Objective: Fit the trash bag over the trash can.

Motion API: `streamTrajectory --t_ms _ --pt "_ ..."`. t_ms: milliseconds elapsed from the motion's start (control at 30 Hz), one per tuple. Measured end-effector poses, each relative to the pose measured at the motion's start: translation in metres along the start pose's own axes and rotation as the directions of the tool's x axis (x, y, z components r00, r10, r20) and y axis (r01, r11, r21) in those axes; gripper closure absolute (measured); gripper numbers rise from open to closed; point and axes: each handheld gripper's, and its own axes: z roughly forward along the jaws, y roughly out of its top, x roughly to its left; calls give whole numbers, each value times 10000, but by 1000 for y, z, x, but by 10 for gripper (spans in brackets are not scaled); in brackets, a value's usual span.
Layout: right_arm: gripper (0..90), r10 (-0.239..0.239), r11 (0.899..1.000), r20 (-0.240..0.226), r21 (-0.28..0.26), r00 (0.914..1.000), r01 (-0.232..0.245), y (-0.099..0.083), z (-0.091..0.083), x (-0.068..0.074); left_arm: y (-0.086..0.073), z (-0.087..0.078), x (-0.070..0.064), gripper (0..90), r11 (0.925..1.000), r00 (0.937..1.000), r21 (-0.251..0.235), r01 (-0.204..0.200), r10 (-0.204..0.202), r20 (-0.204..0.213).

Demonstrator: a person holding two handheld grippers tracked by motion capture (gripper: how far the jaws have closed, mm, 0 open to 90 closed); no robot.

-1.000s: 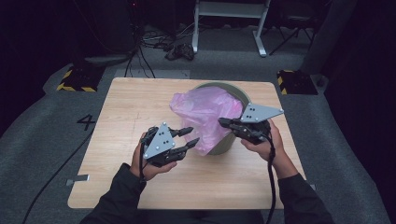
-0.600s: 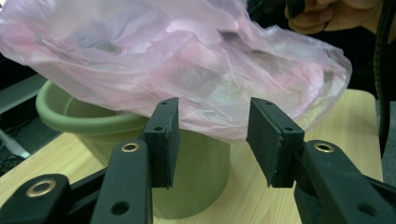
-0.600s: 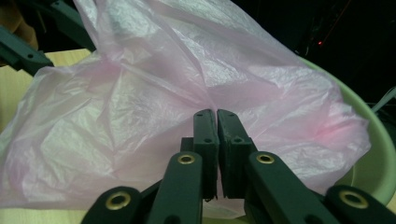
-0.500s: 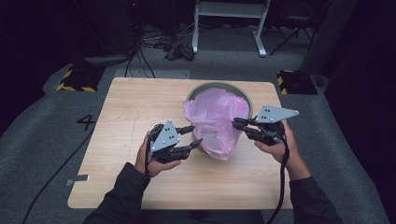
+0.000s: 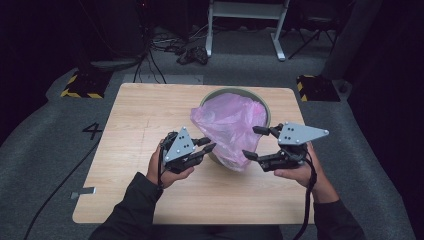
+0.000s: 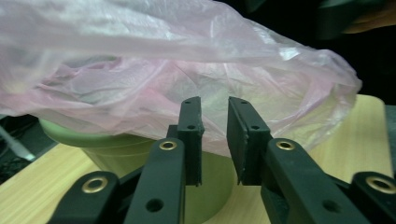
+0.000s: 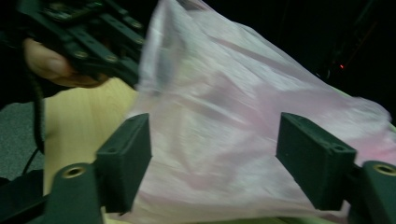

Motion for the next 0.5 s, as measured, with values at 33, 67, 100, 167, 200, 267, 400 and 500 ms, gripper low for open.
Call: streamTrajectory --t_ms 33,67,100,167,200,267,400,500 --pt "229 -69 10000 -72 -13 10000 69 1 1 5 0 0 0 778 10000 10000 -35 57 -57 37" --pt "225 -97 9999 -131 -36 9999 97 2 2 10 0 1 0 772 10000 10000 -28 75 -75 25" --pt "222 -93 9999 -117 -42 9999 93 3 4 14 0 1 0 771 10000 10000 -10 56 -56 45" --pt "218 -174 9996 48 201 9998 173 3 11 21 0 2 0 788 10000 9999 12 33 -33 95" --pt "234 -232 9992 228 323 9995 225 3 15 23 0 2 -1 810 10000 9999 23 -12 12 134" --pt "383 -302 9986 323 440 9990 288 1 19 25 0 3 -2 845 9999 9999 18 -104 104 136" --pt "632 -187 9968 704 790 9973 131 -5 25 23 0 4 -1 888 9997 9998 122 -215 214 43" --pt "819 -123 9978 763 657 9970 73 -8 22 20 0 5 0 899 9999 9999 41 -126 125 99"
